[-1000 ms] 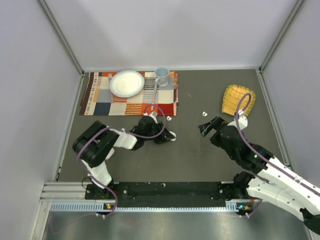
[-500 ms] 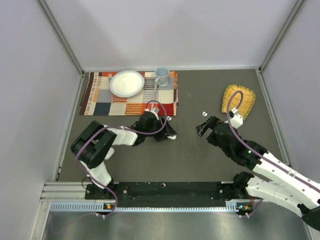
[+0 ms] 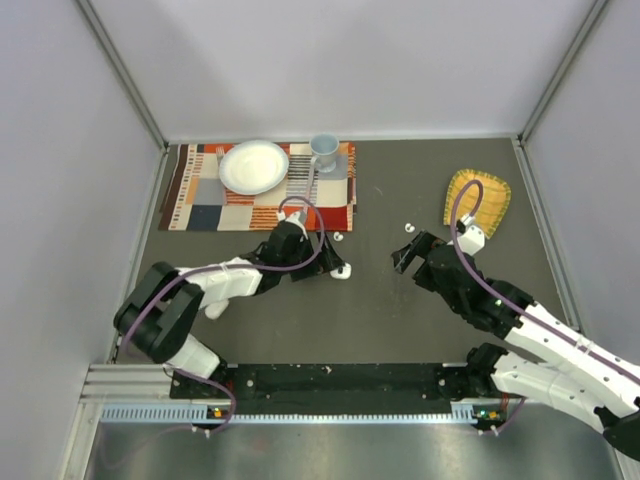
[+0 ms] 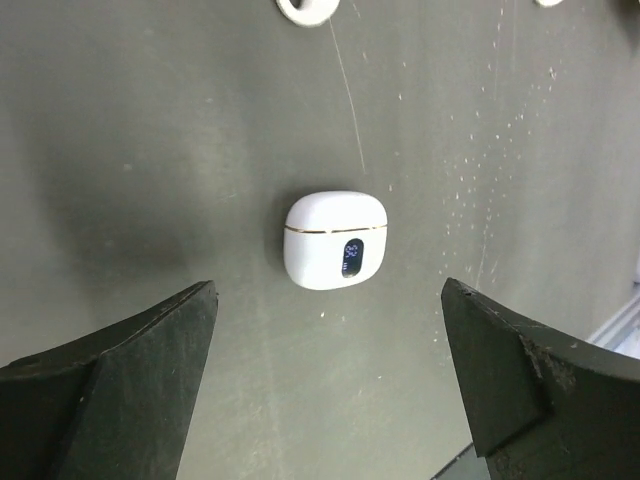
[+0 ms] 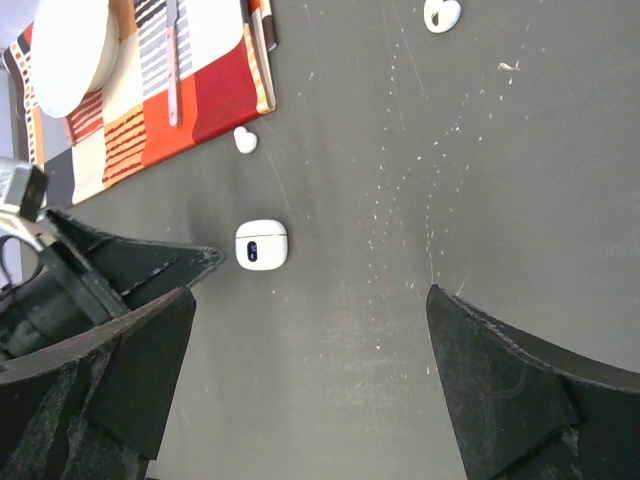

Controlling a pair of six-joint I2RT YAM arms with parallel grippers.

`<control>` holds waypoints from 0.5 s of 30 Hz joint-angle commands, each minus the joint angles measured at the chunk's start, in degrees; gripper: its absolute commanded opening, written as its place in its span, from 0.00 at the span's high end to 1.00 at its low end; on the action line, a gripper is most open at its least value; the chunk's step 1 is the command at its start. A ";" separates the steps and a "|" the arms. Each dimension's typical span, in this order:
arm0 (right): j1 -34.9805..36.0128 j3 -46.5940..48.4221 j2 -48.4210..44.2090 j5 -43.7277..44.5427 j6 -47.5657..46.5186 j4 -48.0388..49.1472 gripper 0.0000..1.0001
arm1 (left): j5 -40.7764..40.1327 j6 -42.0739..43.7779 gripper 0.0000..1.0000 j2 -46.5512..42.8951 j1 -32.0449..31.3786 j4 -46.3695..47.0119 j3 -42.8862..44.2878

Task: Insert the wireless bluetooth earbuds into the charging case
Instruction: Place the charging case with the earbuds at the center of the board, then move the charging case to the center of the board.

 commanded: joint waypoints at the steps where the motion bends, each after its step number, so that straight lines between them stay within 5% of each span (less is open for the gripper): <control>1: -0.55 1.12 -1.10 1.22 -1.19 1.88 0.01 | -8.67 5.92 0.01 -9.05 0.04 -5.87 -0.33; 10: -0.64 0.85 0.40 0.35 -1.63 2.93 0.01 | -30.10 11.64 0.01 -23.38 0.39 -23.10 0.90; 15: -0.64 1.12 1.89 -0.80 -3.04 3.55 0.01 | -32.34 12.95 0.01 -30.86 6.44 -37.69 0.55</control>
